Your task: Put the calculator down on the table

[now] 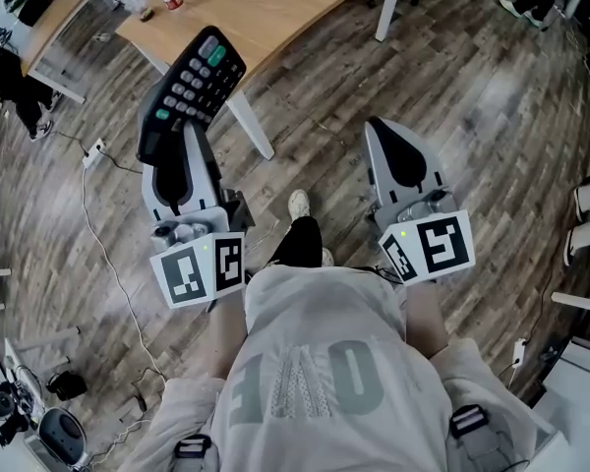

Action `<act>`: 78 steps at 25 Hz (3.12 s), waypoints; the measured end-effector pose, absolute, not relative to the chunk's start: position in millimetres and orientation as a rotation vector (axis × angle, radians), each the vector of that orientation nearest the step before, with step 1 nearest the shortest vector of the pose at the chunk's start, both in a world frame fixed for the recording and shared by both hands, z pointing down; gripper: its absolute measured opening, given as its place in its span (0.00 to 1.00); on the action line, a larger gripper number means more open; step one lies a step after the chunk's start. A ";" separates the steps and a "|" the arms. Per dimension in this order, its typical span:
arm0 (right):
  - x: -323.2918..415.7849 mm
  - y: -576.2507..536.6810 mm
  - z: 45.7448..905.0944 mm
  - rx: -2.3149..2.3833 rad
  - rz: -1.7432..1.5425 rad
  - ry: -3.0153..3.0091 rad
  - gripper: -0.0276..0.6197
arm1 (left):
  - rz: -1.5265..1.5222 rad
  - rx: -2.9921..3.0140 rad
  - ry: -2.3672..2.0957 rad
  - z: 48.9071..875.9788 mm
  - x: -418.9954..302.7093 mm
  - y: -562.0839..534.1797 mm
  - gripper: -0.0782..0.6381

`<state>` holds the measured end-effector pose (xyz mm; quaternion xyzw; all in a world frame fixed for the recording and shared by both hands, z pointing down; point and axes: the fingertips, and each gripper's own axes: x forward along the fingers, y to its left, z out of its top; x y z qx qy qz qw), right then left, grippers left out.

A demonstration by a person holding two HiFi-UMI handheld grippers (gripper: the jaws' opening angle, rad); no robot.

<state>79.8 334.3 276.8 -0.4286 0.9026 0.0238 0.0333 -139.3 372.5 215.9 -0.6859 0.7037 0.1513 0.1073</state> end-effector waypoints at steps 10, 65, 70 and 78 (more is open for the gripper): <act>78.2 271.7 274.9 -1.368 0.123 2.770 0.07 | 0.514 -2.086 2.004 217.3 -127.3 293.4 0.28; 72.9 -215.4 238.5 -1.118 0.174 2.851 0.07 | 0.507 -1.917 2.140 191.3 -125.6 -151.5 0.28; 85.1 -249.0 235.9 -1.052 0.146 2.864 0.07 | 0.455 -1.883 2.181 187.9 -113.3 -178.6 0.28; 74.0 -279.9 240.0 -0.978 0.091 2.878 0.07 | 0.365 -1.848 2.209 181.6 -116.6 -201.5 0.28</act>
